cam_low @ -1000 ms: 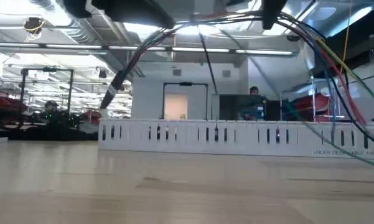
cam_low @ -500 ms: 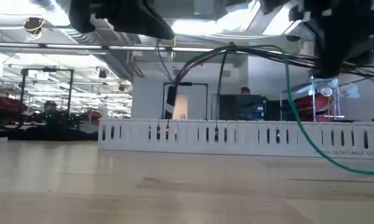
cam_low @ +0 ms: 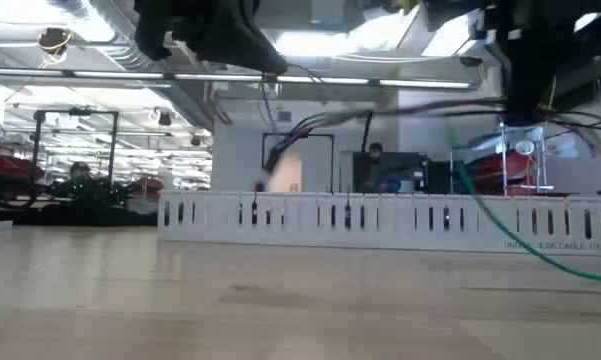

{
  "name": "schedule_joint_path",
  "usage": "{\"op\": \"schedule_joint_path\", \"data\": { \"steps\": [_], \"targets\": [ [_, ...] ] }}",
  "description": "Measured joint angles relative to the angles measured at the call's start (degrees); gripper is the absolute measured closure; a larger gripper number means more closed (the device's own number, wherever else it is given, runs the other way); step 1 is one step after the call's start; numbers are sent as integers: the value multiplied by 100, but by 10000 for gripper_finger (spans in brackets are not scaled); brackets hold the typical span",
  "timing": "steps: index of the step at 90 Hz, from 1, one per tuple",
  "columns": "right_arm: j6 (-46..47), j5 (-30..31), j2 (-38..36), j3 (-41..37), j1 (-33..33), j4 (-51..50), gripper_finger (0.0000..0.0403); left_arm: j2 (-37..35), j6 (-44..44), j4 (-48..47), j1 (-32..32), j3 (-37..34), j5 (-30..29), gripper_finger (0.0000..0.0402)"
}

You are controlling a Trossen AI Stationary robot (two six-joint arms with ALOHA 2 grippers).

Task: Ziptie cables
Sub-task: Put the zip tied cable wires into the white cable duct

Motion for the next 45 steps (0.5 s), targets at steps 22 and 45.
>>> {"op": "schedule_joint_path", "data": {
  "steps": [22,45],
  "targets": [
    [-79,110,0,7,-79,179,402,-2,-401,-90,138,2,546,318],
    [87,162,0,10,-107,239,402,-534,-753,-1554,59,7,485,225]
  ]
}}
